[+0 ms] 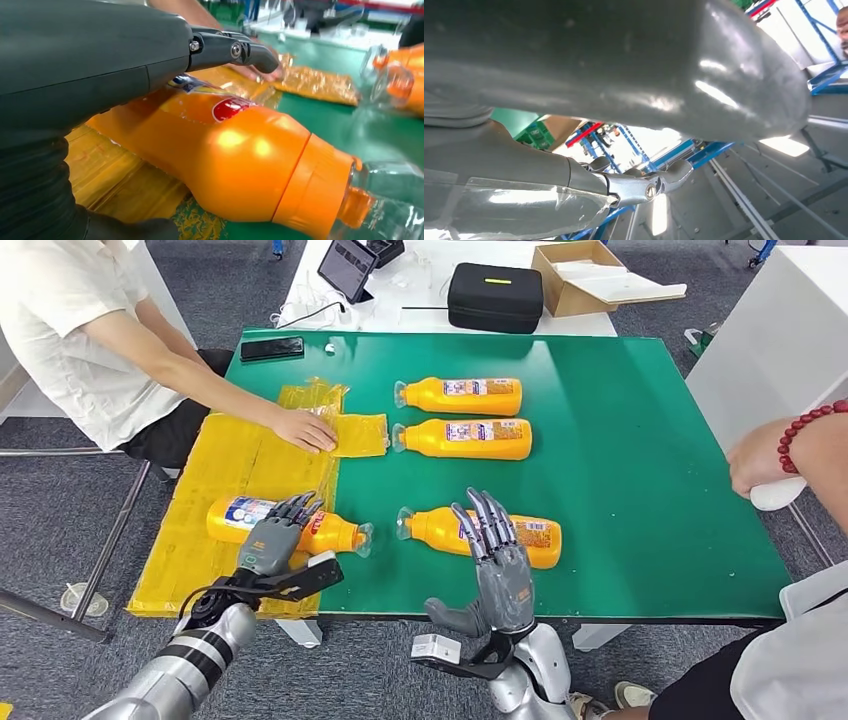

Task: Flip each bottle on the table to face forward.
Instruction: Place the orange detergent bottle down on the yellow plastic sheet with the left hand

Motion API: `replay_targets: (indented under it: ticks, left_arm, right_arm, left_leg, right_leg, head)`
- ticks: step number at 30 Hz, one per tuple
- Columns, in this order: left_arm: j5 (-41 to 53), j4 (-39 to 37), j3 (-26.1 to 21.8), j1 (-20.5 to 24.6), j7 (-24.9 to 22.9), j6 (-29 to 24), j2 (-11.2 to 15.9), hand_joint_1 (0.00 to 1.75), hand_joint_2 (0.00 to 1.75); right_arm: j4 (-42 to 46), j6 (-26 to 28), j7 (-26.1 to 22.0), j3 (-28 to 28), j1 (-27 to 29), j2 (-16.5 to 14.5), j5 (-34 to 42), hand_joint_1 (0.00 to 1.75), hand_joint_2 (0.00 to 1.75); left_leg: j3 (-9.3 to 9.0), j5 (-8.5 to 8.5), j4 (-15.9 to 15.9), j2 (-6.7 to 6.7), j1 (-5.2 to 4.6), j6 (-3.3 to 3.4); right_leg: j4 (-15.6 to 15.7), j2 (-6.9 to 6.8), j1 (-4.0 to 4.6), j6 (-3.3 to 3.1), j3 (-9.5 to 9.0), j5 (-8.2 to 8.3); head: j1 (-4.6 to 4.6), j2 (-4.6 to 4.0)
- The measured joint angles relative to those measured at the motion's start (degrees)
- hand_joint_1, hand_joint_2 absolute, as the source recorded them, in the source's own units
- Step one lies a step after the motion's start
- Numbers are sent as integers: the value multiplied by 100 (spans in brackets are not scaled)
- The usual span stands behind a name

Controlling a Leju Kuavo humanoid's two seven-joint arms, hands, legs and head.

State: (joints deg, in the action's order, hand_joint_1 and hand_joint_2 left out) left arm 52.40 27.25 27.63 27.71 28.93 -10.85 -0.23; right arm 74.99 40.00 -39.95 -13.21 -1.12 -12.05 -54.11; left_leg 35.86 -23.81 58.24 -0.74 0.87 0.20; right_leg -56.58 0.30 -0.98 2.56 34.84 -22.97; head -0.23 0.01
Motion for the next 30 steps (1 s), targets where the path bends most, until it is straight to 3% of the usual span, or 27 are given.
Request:
replay_targets:
  ticks: [4, 11, 20, 24, 30]
  left_arm:
    - [-73, -63, 17, 115, -138, 467, 33, 0, 175]
    - [-212, -90, 22, 132, -140, 609, 63, 0, 175]
    - [-549, 283, 21, -152, 43, -28, 83, 0, 175]
    - [-880, 848, -8, -535, 203, -430, 60, 0, 175]
    - [-1818, 2496, -201, -1475, 260, -906, -201, 0, 175]
  right_arm:
    - [-103, 0, 0, -79, -28, 22, 4, 0, 0]
    - [-210, 0, 0, -105, -46, 47, -179, 0, 0]
    - [-269, 0, 0, 252, -48, 45, -685, 0, 0]
    - [-212, 1, 0, 388, 14, 45, -484, 0, 0]
    - [-119, 1, 0, 645, 145, 12, -80, 0, 0]
  left_leg:
    - [-29, -3, -1, -12, -1, -4]
    - [-62, -6, -4, -16, 0, -9]
    - [-56, 6, -3, -14, 0, -9]
    - [-38, 4, 0, -5, -1, -9]
    - [22, 2, 3, -1, -2, -8]
  right_leg:
    - [1, -5, 0, -2, -31, -4]
    - [1, -10, 1, -16, -65, -14]
    - [0, -10, 1, -14, -51, 0]
    - [0, -7, 0, -13, -25, 1]
    - [0, -6, -1, -8, 33, 1]
  head:
    - [1, 1]
    - [-1, -1]
    - [2, -1]
    - [1, -1]
    - [2, -1]
